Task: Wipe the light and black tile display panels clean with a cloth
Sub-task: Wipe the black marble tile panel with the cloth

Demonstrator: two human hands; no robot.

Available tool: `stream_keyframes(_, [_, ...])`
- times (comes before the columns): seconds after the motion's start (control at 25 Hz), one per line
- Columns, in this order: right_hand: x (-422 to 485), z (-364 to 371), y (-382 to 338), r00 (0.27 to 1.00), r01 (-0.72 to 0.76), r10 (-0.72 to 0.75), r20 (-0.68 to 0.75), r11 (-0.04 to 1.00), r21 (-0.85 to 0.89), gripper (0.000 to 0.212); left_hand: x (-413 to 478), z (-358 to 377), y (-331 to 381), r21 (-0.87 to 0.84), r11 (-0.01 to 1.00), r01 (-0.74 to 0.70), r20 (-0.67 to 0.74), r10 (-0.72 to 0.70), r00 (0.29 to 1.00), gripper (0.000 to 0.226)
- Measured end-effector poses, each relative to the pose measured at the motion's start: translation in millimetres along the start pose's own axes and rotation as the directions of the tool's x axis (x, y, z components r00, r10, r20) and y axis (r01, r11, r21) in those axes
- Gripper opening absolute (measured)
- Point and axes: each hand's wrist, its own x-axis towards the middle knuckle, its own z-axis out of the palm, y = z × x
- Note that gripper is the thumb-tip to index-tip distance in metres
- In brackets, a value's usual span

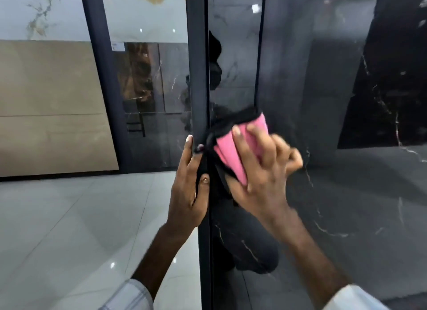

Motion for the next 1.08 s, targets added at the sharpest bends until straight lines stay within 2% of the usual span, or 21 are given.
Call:
stream_keyframes(0.08, [-58.6, -7.7, -4.7, 0.995, -0.012, 0.013, 0.100, 1.000, -0.005, 0.058, -21.2, 0.6, -6.4, -0.016, 1.000, 0.015, 0.014, -0.015, 1.000, 0.054])
stream_keyframes(0.12, [-63.0, -8.0, -6.6, 0.994, -0.012, 0.010, 0.106, 1.000, 0.010, 0.058, -29.5, 1.4, -8.1, -0.025, 0.999, 0.033, 0.020, -0.033, 0.999, 0.051])
stream_keyframes(0.28, [7.4, -1.6, -16.5, 0.998, -0.054, 0.055, -0.011, 0.997, 0.048, 0.063, -46.8, 9.9, -10.8, -0.045, 0.994, 0.098, -0.009, -0.099, 0.995, 0.050])
stream_keyframes(0.4, [-17.4, 5.9, -22.0, 0.995, -0.098, 0.099, -0.029, 0.995, 0.035, 0.064, -59.2, 15.6, -17.2, -0.092, 0.988, 0.122, -0.001, -0.123, 0.992, 0.046])
stream_keyframes(0.56, [-157.7, 1.6, -31.1, 0.975, -0.084, 0.086, 0.204, 0.996, -0.020, 0.077, -79.1, 13.6, -25.4, -0.112, 0.977, 0.181, 0.044, -0.177, 0.983, 0.052])
stream_keyframes(0.72, [-233.4, -10.9, -46.0, 0.913, -0.225, 0.190, 0.362, 0.973, 0.057, 0.086, -94.5, 8.3, -22.1, -0.002, 0.992, 0.123, 0.056, -0.123, 0.991, 0.046])
stream_keyframes(0.84, [-189.5, -11.3, -36.5, 0.959, -0.215, 0.165, 0.228, 0.952, 0.216, 0.076, -95.7, 1.8, -30.2, -0.013, 0.997, 0.072, 0.097, -0.071, 0.993, 0.041])
stream_keyframes(0.92, [-146.3, -4.6, -31.4, 0.970, -0.230, 0.197, 0.145, 0.937, 0.264, 0.072, -95.3, 2.7, -34.2, -0.051, 0.996, 0.072, 0.111, -0.066, 0.992, 0.044])
stream_keyframes(1.0, [-146.4, 0.5, -29.5, 0.966, -0.251, 0.225, 0.128, 0.936, 0.247, 0.075, -98.2, 9.5, -33.6, -0.077, 0.993, 0.094, 0.105, -0.085, 0.991, 0.052])
stream_keyframes(1.08, [-196.4, -2.2, -26.4, 0.953, -0.281, 0.245, 0.178, 0.935, 0.217, 0.078, -102.4, 16.8, -32.1, -0.052, 0.992, 0.117, 0.072, -0.113, 0.991, 0.050])
